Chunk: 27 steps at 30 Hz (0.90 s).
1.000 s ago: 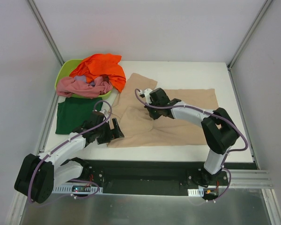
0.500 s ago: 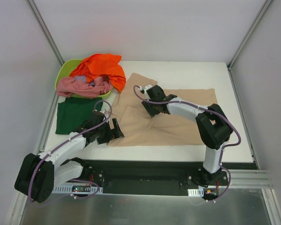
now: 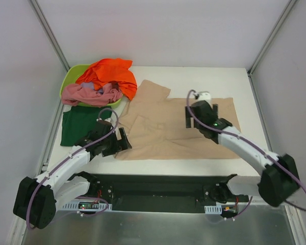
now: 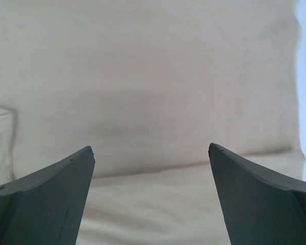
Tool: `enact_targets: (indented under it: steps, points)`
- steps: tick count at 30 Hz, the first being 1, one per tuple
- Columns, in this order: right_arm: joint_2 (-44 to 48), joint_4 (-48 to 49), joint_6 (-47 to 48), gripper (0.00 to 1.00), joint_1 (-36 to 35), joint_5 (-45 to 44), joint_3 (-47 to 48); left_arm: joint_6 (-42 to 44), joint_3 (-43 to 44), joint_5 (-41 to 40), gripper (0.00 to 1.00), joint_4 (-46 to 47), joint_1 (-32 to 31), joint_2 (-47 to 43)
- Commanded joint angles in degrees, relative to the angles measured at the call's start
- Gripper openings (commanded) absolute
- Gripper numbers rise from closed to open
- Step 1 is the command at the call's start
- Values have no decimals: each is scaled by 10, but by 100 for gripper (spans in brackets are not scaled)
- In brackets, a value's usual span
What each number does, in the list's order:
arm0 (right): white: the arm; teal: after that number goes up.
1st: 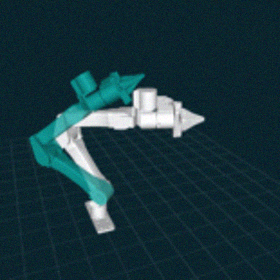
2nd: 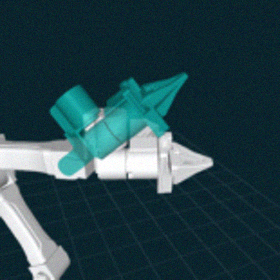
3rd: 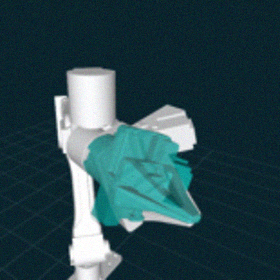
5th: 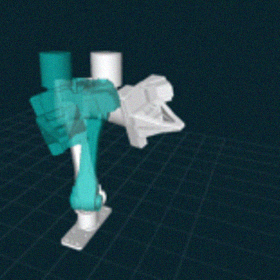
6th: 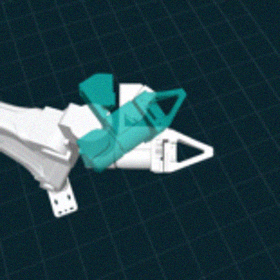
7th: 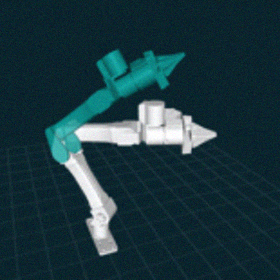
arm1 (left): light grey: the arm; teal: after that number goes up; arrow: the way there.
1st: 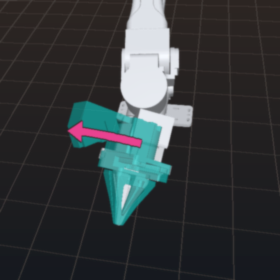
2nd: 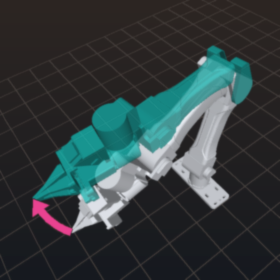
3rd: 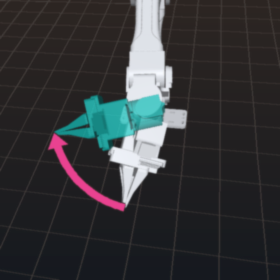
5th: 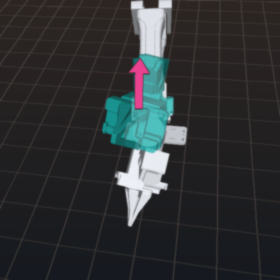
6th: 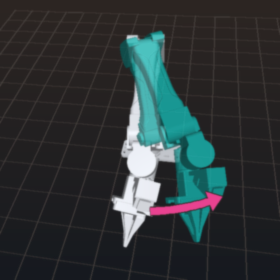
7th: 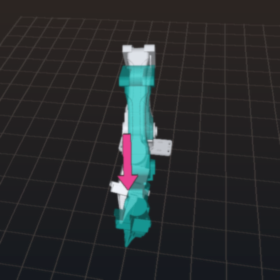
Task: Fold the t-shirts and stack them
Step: Grap the side of the flattened tshirt furthest away from the robot with both arms
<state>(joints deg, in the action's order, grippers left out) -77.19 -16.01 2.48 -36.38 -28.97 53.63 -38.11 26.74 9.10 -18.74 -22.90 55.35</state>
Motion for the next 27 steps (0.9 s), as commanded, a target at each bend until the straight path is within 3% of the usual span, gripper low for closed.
enact_targets:
  steps: [1,7,13,19,27]
  points:
    - [145,-19,-142,96,74,-5,-113,-2,83,-49,99,-51,0,-16]
    - [229,30,-176,96,176,113,-221,-5,154,-54,99,-44,-22,33]
    - [122,66,-178,96,249,268,-217,15,212,-3,99,22,-87,179]
    - [35,25,-237,96,275,233,-205,17,222,35,99,55,-87,283]
    - [124,-34,-269,96,289,202,-271,-29,121,58,99,77,-107,280]
